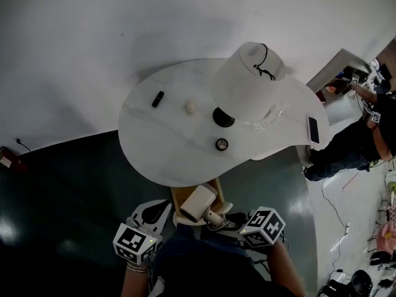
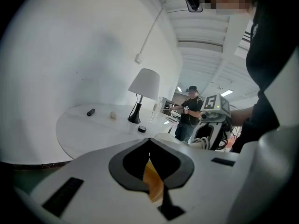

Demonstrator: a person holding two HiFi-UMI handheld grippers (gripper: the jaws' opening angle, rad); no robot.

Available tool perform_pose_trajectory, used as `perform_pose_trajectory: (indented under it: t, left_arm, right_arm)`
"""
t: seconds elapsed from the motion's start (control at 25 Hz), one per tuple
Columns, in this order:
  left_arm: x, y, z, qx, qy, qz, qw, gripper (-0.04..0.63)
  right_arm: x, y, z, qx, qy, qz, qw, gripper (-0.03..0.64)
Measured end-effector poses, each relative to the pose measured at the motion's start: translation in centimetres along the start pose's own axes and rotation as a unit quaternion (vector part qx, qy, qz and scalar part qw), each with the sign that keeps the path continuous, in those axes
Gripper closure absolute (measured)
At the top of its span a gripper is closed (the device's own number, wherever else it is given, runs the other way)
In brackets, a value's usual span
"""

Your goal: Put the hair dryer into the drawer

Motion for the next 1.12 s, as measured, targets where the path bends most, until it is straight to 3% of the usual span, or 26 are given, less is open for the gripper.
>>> perform_pose_trajectory:
  t: [0.4, 0.8, 1.12]
  left_arm:
    - [0.3, 0.1, 2.3, 0.016, 0.024, 0.004, 0.9996, 0.583]
    - [-0.4, 1.1, 4.1, 0.038, 0.033, -0.033, 0.9982, 0.583]
    - [-2.0, 0.6, 4.9, 0.054, 0.039, -0.041, 0.9969, 0.583]
  right_arm:
    - [-1.6, -1.0, 1.5, -0.012, 0.067, 0.016, 0.998, 0.387]
    - [-2.6, -2.5, 2.2, -0.011, 0.132, -0.008, 0.991, 0.386]
    - [-3.0, -4.3, 2.9, -0.008, 0.184, -0.001, 0.983, 0.387]
Point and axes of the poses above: the fingertips, and each gripper's own axes: x backward along the fingers, y to its left, z out of its underside, the point moved 3 cm from there along x, backward along the fingers, and after that the axes turned 13 degrees about -y, right-handed, at the moved point
